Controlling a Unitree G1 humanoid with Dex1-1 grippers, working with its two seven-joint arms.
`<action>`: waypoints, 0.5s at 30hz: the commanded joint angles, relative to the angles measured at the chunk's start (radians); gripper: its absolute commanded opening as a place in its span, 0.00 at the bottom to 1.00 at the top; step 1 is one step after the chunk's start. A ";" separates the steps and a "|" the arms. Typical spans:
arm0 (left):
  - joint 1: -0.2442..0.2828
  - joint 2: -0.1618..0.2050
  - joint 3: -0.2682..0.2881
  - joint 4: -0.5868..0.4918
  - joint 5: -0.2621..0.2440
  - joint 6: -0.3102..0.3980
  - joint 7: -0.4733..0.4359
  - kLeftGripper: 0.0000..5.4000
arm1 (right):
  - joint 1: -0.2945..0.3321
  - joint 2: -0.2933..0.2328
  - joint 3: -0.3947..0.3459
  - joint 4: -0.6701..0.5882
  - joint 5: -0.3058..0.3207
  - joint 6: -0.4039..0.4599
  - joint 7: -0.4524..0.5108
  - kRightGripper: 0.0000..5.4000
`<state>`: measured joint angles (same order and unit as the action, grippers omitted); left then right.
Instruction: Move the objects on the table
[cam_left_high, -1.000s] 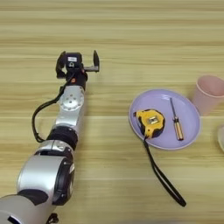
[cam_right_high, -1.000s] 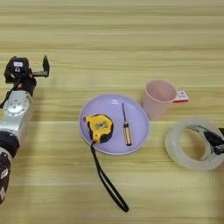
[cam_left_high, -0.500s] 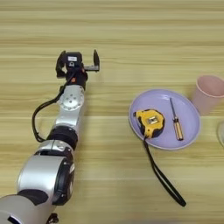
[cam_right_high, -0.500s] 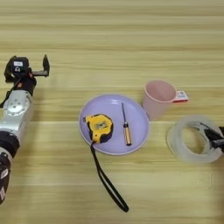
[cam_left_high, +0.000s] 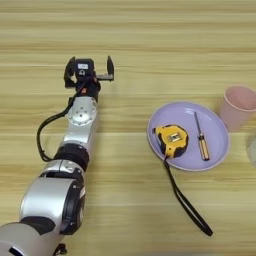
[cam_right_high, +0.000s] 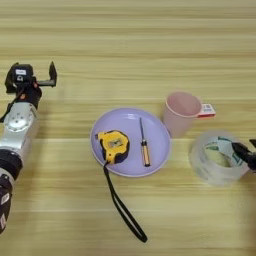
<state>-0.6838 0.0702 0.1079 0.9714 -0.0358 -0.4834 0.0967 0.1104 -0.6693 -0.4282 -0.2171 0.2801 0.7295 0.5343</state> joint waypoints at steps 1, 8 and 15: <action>-0.002 -0.002 -0.005 -0.008 0.016 0.017 0.005 1.00 | 0.000 0.002 -0.007 -0.048 0.014 -0.012 -0.005 0.55; -0.002 -0.003 -0.007 -0.007 0.017 0.017 0.007 1.00 | 0.044 0.007 -0.026 -0.202 0.052 0.004 -0.004 0.69; -0.003 -0.005 -0.009 -0.007 0.018 0.018 0.010 1.00 | 0.109 0.017 0.000 -0.319 0.083 0.015 0.001 0.84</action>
<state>-0.6838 0.0681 0.1032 0.9711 -0.0355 -0.4807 0.0981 0.1931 -0.6584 -0.4412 -0.4976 0.3485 0.7338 0.5310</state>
